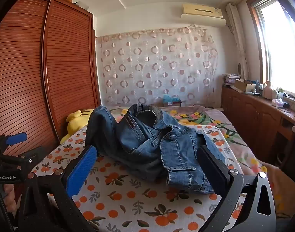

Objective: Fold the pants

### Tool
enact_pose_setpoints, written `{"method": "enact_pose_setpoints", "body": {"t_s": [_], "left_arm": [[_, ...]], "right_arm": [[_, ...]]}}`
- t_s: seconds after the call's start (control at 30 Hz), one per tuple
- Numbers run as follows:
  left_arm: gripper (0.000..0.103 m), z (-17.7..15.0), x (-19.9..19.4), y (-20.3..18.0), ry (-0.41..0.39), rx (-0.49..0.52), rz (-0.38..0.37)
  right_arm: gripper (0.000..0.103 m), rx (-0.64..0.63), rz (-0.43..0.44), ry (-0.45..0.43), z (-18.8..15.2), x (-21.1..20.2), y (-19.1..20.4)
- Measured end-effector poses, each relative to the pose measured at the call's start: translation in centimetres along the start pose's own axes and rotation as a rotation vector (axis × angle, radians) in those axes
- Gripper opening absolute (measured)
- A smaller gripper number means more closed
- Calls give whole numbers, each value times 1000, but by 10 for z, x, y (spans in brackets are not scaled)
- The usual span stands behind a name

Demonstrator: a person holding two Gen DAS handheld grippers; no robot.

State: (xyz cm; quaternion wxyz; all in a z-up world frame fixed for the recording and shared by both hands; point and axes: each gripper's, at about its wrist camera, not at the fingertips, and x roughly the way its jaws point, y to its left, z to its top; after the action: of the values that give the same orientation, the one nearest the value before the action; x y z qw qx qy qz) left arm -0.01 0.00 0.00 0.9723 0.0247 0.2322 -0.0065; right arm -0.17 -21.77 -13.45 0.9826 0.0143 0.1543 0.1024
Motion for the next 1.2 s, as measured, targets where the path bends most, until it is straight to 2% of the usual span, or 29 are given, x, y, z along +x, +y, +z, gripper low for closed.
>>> {"method": "enact_pose_setpoints", "body": {"t_s": [1.2], "left_arm": [[103, 3, -4, 0, -11, -1, 1]], "right_arm": [[103, 9, -9, 6, -1, -2, -2]]}}
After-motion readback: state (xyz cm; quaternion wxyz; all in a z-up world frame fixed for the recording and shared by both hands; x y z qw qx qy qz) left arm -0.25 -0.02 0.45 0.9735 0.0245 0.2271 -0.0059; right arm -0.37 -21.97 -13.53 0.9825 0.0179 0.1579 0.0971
